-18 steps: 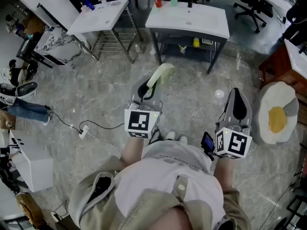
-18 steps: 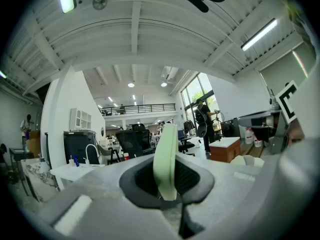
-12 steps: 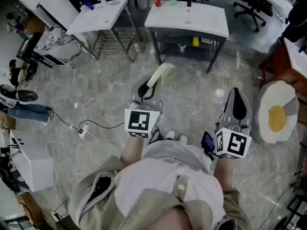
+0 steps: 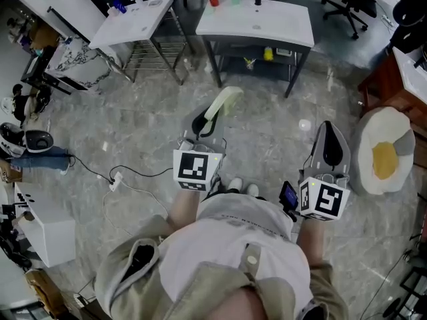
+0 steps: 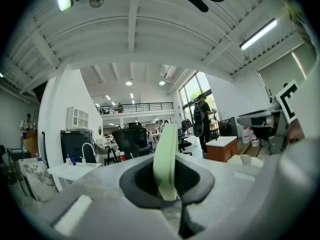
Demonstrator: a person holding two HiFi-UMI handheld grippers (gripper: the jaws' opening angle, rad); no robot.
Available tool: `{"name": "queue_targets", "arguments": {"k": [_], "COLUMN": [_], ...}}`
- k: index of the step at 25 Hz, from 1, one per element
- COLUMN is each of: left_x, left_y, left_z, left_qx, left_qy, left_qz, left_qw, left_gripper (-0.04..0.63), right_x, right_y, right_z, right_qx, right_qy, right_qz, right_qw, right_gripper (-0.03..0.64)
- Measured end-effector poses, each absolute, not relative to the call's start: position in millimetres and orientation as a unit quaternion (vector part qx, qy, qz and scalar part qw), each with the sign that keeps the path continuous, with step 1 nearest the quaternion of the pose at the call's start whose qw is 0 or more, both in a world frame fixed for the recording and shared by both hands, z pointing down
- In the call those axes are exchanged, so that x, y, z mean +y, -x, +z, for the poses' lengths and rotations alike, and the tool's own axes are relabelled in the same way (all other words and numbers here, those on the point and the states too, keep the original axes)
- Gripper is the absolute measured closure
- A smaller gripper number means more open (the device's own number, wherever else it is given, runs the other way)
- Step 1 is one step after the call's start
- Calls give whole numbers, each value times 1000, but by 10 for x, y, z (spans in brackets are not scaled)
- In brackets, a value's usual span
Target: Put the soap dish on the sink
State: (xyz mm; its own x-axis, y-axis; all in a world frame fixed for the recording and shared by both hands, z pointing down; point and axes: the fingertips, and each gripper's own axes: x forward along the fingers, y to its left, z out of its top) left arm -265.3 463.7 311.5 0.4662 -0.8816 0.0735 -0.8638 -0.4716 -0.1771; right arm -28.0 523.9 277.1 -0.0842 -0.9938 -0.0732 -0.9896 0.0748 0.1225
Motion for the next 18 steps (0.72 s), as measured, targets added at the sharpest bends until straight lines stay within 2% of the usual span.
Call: {"name": "queue_targets", "arguments": {"k": [6,13,16,18], "left_x": [4603,4491,4415,4372], "left_y": [2468,2229,2118,2085], "left_z": [3100,3073,3087,3083], "left_qx": [506,494,492,491], "left_qy": [857,868,870,870], "left_qz": [-75,-42,-39,-36], "left_qw": [52,18,13,8], "left_gripper": [565,565,565,565], "right_x": [5214,5115,5020,4960], "right_y": [75,-238,-360,-418], "right_z": [2800,2826,2848,2860], "right_qx": [-735,-735,-742,-743], "right_qy": [-676,-675,-666,-663], "right_qz": [-48,-1,7,17], "right_qw": [-3,-70,-77,-86], "right_gripper": [618,605,438,388]}}
